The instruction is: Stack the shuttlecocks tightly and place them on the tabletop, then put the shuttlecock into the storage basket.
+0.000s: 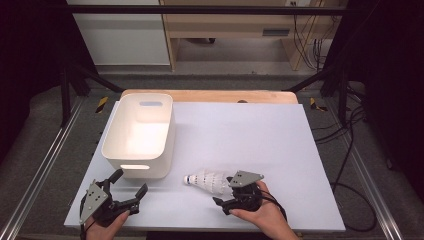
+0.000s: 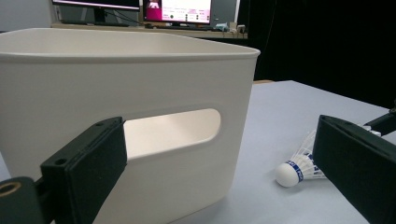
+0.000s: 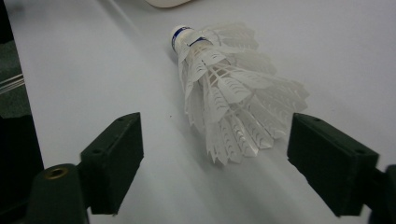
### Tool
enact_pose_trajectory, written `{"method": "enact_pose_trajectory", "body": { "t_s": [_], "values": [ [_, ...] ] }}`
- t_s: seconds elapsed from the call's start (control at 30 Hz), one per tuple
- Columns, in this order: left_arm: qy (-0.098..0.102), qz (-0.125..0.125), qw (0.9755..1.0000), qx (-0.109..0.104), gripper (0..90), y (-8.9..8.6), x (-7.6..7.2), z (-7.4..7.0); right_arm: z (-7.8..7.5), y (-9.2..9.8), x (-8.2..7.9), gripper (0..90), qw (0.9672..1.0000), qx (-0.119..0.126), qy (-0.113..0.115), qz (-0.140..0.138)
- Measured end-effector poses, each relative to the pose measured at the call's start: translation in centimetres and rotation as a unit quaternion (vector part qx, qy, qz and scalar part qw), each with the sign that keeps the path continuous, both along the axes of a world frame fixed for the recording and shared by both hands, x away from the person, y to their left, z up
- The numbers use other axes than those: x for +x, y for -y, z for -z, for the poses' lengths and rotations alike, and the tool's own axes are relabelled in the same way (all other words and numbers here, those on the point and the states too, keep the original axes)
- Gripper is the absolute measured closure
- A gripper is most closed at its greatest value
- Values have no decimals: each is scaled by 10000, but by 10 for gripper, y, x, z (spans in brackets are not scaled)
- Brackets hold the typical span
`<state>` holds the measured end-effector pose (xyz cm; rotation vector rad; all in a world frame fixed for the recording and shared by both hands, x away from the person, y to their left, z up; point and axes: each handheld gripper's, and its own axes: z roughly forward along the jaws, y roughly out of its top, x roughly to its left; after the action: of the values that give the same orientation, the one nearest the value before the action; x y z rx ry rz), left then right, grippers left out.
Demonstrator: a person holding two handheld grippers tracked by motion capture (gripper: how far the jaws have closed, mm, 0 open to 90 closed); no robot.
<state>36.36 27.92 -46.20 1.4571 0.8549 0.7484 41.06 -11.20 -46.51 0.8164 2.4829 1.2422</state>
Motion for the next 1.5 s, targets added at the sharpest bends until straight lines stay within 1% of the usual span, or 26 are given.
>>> {"method": "enact_pose_trajectory", "body": {
  "t_s": [0.1,0.2,0.3,0.4,0.67,0.83,1.0,1.03,1.17,1.3,1.5],
  "values": [
    [9,5,10000,14,31,0,0,0,1,0,0,104,9999,13,-116,11],
    [24,11,10000,15,31,0,0,0,2,0,-1,64,9998,-33,-200,-62],
    [18,-1,10000,7,31,0,0,0,4,-1,-2,71,9996,-65,-252,-73],
    [27,2,10000,8,31,0,0,0,4,-2,-3,81,9997,-43,-250,-67],
    [24,3,10000,13,31,0,-1,0,7,-6,-5,94,9993,-35,-366,-100],
    [23,2,10000,17,31,0,0,0,9,-12,-5,117,9991,32,-391,-169],
    [26,7,10000,19,31,1,-1,0,10,-18,-4,121,9989,64,-432,-190],
    [26,7,10000,17,31,0,0,0,11,-19,-4,123,9989,80,-409,-194],
    [29,7,10000,18,31,0,-1,0,12,-22,-3,111,9989,91,-415,-191],
    [26,11,10000,13,31,0,-1,0,13,-24,-2,82,9990,88,-414,-164],
    [27,12,10000,28,31,1,0,-1,14,-25,-1,87,9990,97,-426,-104]
  ]
}}
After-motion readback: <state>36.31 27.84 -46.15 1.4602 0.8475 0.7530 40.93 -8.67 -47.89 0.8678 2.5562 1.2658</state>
